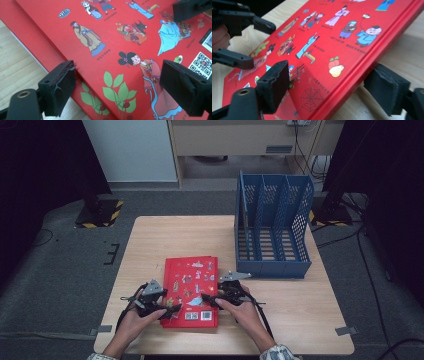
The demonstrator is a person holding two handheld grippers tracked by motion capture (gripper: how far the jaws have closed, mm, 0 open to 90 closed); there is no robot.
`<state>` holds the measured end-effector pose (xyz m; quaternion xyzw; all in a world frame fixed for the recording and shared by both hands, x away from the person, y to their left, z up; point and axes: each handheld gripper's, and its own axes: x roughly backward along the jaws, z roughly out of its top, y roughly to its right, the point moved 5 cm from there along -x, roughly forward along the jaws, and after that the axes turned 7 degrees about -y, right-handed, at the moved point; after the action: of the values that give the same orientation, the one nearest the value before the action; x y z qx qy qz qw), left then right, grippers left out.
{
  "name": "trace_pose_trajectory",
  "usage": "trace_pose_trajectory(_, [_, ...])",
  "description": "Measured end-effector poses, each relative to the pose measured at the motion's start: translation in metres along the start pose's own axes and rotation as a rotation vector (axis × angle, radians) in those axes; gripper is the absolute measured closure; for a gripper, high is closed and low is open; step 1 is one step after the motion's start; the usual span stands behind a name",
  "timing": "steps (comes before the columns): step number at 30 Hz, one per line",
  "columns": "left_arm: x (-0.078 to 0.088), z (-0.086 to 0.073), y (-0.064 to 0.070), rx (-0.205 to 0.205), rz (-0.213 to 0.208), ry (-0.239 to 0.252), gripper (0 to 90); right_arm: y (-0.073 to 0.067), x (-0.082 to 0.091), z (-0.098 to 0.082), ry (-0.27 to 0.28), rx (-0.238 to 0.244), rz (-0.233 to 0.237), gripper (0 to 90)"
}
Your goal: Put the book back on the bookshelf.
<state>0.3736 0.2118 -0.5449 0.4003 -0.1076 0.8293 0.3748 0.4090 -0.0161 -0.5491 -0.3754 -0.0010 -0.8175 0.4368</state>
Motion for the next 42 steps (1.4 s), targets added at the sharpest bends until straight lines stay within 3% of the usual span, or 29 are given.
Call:
trace_pose_trajectory(10, [0.000, 0.000, 0.000, 0.013, -0.015, 0.007, 11.1, -0.004, 0.004, 0.002, 0.007, 0.019, -0.019, 23.2])
trace_pose_trajectory(17, [-0.001, 0.001, 0.003, -0.001, -0.029, 0.006, 10.6, -0.006, 0.009, -0.001, -0.006, 0.020, -0.024, 23.2])
trace_pose_trajectory(24, [-0.001, 0.001, 0.003, 0.003, -0.039, 0.009, 10.8, -0.004, 0.009, 0.000, 0.003, 0.005, -0.008, 24.1])
trace_pose_trajectory(33, [-0.001, 0.001, 0.003, 0.013, -0.079, 0.016, 10.8, -0.011, 0.005, 0.007, 0.014, 0.004, 0.021, 24.1])
trace_pose_trajectory(42, [0.000, 0.005, 0.003, 0.038, -0.113, 0.029, 9.1, -0.016, 0.018, 0.016, 0.044, 0.021, 0.018, 34.6])
